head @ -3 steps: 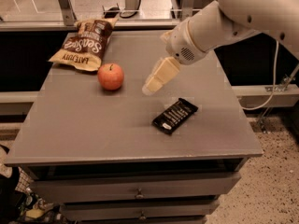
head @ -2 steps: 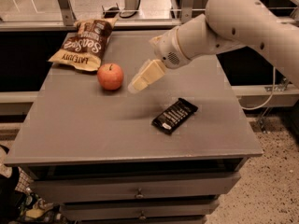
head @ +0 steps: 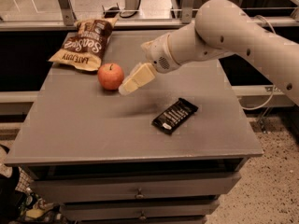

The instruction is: Pick apple

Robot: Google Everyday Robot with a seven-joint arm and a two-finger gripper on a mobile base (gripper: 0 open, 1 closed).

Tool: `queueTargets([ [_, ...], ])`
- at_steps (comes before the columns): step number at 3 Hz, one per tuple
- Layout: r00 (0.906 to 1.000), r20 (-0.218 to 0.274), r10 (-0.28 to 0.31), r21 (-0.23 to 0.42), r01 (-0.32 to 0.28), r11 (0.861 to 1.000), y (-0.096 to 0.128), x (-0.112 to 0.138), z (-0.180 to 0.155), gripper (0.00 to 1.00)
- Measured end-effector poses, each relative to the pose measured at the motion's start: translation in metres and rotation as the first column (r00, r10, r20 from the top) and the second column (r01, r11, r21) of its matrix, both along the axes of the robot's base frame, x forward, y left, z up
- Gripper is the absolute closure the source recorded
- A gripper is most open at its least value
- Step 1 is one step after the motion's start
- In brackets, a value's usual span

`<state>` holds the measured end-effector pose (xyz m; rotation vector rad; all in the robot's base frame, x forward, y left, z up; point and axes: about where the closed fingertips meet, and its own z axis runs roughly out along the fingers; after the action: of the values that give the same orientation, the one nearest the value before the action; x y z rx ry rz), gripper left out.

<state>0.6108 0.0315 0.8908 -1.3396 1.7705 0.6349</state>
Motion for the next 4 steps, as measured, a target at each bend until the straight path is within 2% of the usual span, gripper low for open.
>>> queueTargets([
  [3,0.9998,0.017,0.001,0.091,-0.003,0.996,0.014,0.016,-0.029,0.0],
  [4,0.9995,0.014,0.03,0.103,-0.031,0.994,0.026,0.018,-0.034,0.0],
])
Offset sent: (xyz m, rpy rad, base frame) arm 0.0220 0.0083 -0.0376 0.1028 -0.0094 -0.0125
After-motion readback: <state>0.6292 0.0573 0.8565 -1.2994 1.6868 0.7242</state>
